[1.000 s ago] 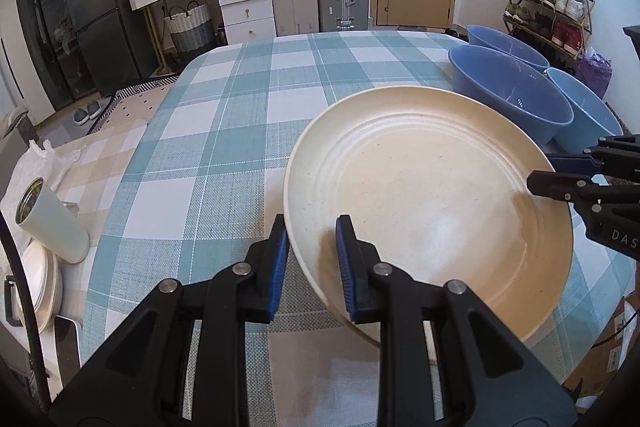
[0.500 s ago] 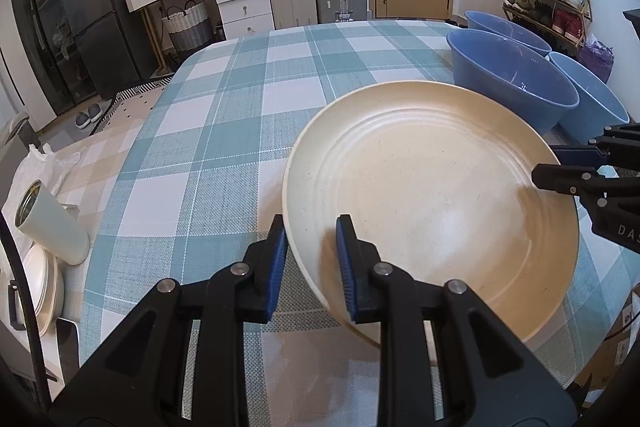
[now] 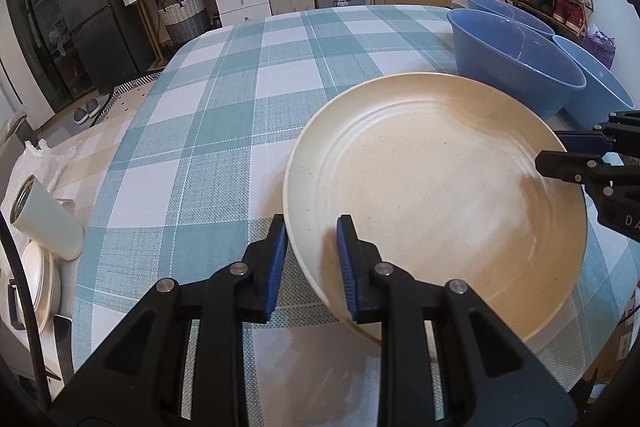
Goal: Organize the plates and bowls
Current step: 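Lower the cream plates onto the tablecloth with both tools, then open both tools to release the cream plates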
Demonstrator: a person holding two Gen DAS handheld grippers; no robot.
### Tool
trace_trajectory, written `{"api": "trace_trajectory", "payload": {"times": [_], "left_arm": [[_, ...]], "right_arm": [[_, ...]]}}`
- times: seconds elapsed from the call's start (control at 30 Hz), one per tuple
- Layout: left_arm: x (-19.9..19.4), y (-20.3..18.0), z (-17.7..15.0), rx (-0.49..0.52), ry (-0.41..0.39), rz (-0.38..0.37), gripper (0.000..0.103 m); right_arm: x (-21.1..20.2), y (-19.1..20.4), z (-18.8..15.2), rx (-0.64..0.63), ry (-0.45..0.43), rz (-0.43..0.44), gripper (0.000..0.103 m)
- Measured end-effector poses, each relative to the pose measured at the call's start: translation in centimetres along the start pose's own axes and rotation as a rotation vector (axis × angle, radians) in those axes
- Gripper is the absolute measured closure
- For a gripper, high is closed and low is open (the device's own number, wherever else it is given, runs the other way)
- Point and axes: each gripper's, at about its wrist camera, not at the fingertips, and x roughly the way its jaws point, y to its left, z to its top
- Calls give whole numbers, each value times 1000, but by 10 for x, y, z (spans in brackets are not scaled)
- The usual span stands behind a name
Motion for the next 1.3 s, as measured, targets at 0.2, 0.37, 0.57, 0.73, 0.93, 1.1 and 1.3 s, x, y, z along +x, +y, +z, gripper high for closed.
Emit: {"api": "trace_trajectory", "payload": {"times": [0.2, 0.37, 0.57, 0.73, 0.93, 1.1, 1.3], "left_arm": [[1, -3, -1, 8, 0, -3, 78], [1, -4, -1, 8, 1, -5, 77], [1, -2, -1, -2, 6, -27, 71], [-3, -1, 0, -15, 4, -46, 59], [-14, 5, 4, -41, -10, -67, 34], [-27, 8, 7, -48, -29, -89, 28], [-36, 8, 10, -60, -21, -103, 25]], "right_arm": [[3, 0, -1, 5, 8, 3, 76], [4, -1, -1, 7, 8, 8, 74], [4, -2, -1, 21, 9, 29, 66], [-3, 1, 0, 11, -10, 41, 54], [-12, -2, 0, 22, -24, 39, 41], [-22, -3, 0, 21, -40, 45, 30], [-36, 0, 0, 6, -63, 32, 18]]}}
